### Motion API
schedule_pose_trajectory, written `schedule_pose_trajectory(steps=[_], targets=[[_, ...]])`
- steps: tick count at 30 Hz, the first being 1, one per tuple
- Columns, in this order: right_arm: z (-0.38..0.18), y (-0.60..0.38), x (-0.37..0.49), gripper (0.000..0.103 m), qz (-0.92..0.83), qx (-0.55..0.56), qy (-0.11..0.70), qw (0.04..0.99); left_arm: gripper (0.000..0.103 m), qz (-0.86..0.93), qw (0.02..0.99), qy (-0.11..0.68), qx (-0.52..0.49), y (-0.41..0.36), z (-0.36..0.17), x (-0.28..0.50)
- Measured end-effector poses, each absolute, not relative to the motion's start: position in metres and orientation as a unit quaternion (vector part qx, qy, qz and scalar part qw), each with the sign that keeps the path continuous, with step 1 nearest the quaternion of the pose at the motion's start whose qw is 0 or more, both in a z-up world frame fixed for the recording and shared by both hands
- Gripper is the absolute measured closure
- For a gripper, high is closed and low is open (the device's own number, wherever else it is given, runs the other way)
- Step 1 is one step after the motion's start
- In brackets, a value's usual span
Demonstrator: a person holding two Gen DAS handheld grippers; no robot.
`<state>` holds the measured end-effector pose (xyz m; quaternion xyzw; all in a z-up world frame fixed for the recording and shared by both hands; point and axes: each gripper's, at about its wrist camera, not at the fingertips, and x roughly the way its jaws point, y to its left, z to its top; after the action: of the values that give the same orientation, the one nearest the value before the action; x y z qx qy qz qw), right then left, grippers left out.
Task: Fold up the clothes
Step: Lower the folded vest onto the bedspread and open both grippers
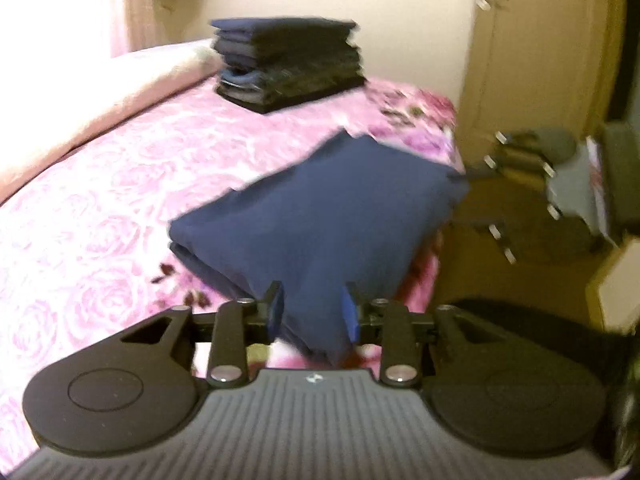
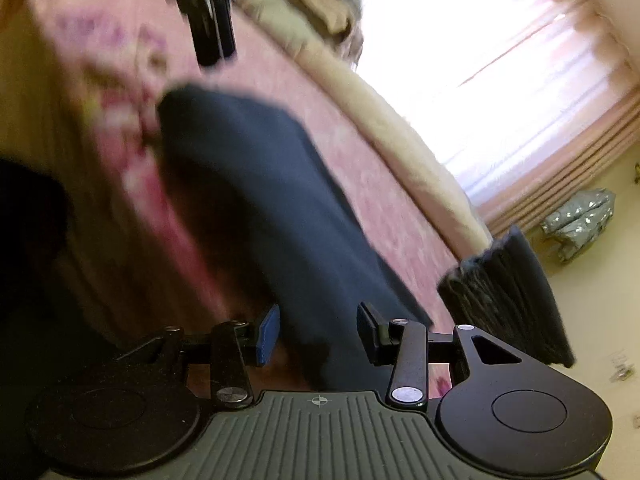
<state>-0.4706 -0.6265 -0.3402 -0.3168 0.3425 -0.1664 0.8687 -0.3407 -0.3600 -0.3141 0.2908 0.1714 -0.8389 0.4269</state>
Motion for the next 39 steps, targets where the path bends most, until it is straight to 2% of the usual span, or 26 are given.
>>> schedule_pose_trajectory(steps=[3, 7, 9, 10, 12, 17, 20, 23, 28, 32, 35, 36, 37, 39], targets=[[-0.323, -0.627, -0.459, 0.061, -0.165, -0.256, 0.305, 0.902, 0.075, -0.834, 0.436, 0.181, 0.285, -0.385, -0.321, -0.347], [-0.308, -0.654, -0.427, 0.061, -0.170, -0.180, 0.262, 0.933, 0.079, -0.809, 0.457, 0.154, 0.337, -0.411, -0.352, -0.356], [-0.317, -0.660, -0.417, 0.061, -0.170, -0.179, 0.260, 0.934, 0.079, -0.802, 0.468, 0.159, 0.334, -0.419, -0.362, -0.346], [-0.323, -0.662, -0.412, 0.061, -0.168, -0.195, 0.269, 0.928, 0.072, -0.801, 0.473, 0.166, 0.328, -0.422, -0.364, -0.341], [-0.334, -0.671, -0.409, 0.061, -0.179, -0.227, 0.283, 0.915, 0.068, -0.797, 0.481, 0.167, 0.324, -0.427, -0.367, -0.337], [-0.337, -0.723, -0.427, 0.061, -0.249, -0.174, 0.315, 0.899, 0.068, -0.800, 0.477, 0.164, 0.325, -0.430, -0.366, -0.339], [-0.321, -0.712, -0.430, 0.061, -0.259, -0.188, 0.311, 0.895, 0.071, -0.799, 0.481, 0.166, 0.320, -0.426, -0.356, -0.338], [-0.309, -0.678, -0.431, 0.061, -0.231, -0.187, 0.276, 0.914, 0.077, -0.809, 0.472, 0.160, 0.312, -0.405, -0.345, -0.347], [-0.316, -0.653, -0.425, 0.061, -0.192, -0.187, 0.260, 0.928, 0.076, -0.826, 0.455, 0.149, 0.297, -0.369, -0.326, -0.363], [-0.328, -0.639, -0.419, 0.061, -0.162, -0.187, 0.255, 0.935, 0.075, -0.809, 0.461, 0.121, 0.343, -0.366, -0.355, -0.379], [-0.333, -0.646, -0.432, 0.061, -0.165, -0.197, 0.260, 0.931, 0.071, -0.793, 0.486, 0.135, 0.341, -0.381, -0.364, -0.364], [-0.331, -0.650, -0.435, 0.059, -0.169, -0.188, 0.260, 0.932, 0.069, -0.793, 0.486, 0.136, 0.342, -0.383, -0.364, -0.363], [-0.328, -0.654, -0.437, 0.048, -0.174, -0.179, 0.260, 0.933, 0.069, -0.793, 0.485, 0.137, 0.342, -0.385, -0.364, -0.361], [-0.323, -0.661, -0.442, 0.043, -0.183, -0.160, 0.261, 0.934, 0.070, -0.792, 0.485, 0.136, 0.345, -0.387, -0.362, -0.361]])
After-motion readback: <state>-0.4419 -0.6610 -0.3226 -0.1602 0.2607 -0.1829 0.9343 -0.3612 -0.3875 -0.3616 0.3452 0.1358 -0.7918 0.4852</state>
